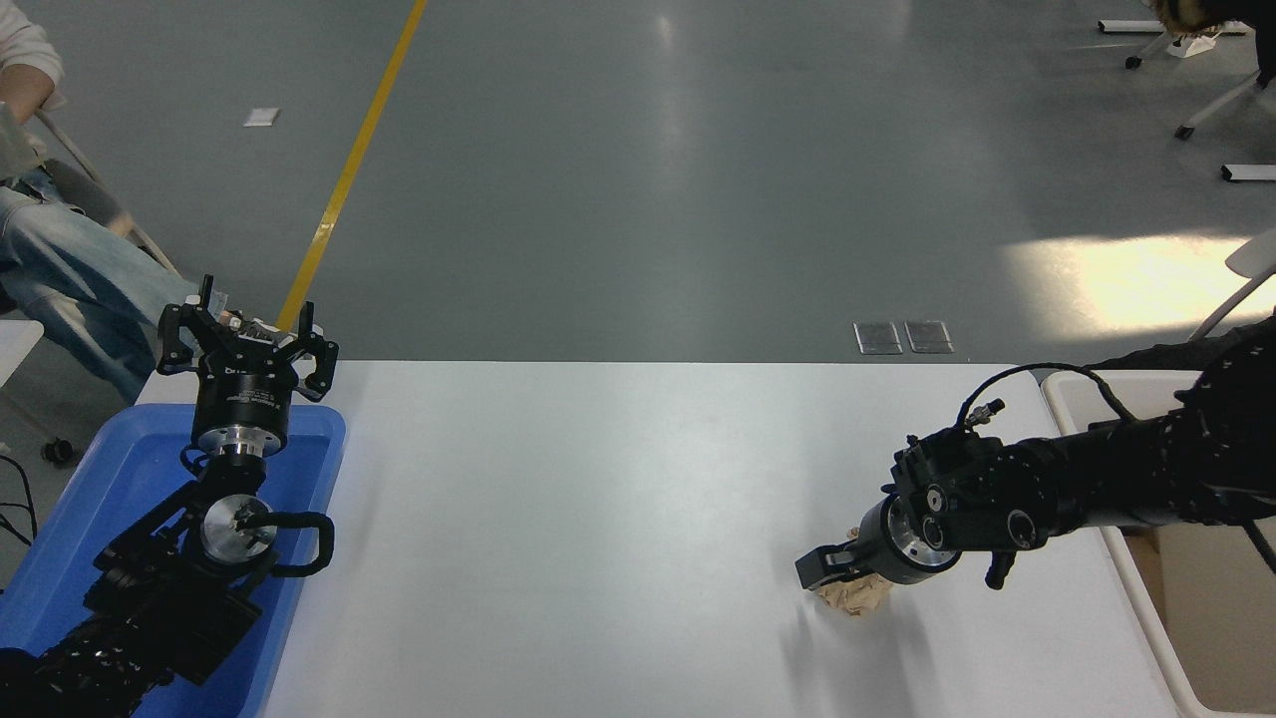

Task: Pick up paper ball place in dustbin

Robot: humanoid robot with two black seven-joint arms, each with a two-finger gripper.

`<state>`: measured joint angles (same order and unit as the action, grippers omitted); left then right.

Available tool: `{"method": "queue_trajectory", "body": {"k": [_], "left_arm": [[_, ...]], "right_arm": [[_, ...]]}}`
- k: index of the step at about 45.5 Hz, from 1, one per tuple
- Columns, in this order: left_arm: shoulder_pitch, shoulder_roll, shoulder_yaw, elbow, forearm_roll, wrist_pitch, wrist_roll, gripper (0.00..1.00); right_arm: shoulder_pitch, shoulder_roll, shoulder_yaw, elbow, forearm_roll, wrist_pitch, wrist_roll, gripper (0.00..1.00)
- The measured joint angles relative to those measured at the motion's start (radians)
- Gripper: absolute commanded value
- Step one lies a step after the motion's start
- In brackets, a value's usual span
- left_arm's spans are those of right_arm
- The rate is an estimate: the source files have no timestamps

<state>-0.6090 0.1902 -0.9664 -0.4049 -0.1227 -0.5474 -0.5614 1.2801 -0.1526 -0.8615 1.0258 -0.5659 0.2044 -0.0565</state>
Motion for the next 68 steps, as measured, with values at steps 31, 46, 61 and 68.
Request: {"method": "queue_trajectory", "body": {"k": [31, 46, 61, 68], "left_arm": [[0.0, 0.001, 0.002, 0.0, 0.001, -0.001, 0.001, 0.99], [0.001, 0.001, 0.003, 0.0, 0.0, -0.001, 0.001, 0.99], [0.001, 0.001, 0.003, 0.0, 0.0, 0.0, 0.0, 0.99], [0.001, 0.001, 0.003, 0.0, 0.0, 0.0, 0.0, 0.99]], "right_arm": [[0.398, -0.151, -0.129, 0.262, 0.059, 0.06, -0.002, 0.0], [0.905, -0.232, -0.254, 0.501, 0.126, 0.247, 0.006, 0.0], [1.138, -0.246, -0.299, 0.557, 0.176, 0.403, 0.008, 0.0], [1.164, -0.25, -0.335, 0.56, 0.181, 0.423, 0.005, 0.0]]}}
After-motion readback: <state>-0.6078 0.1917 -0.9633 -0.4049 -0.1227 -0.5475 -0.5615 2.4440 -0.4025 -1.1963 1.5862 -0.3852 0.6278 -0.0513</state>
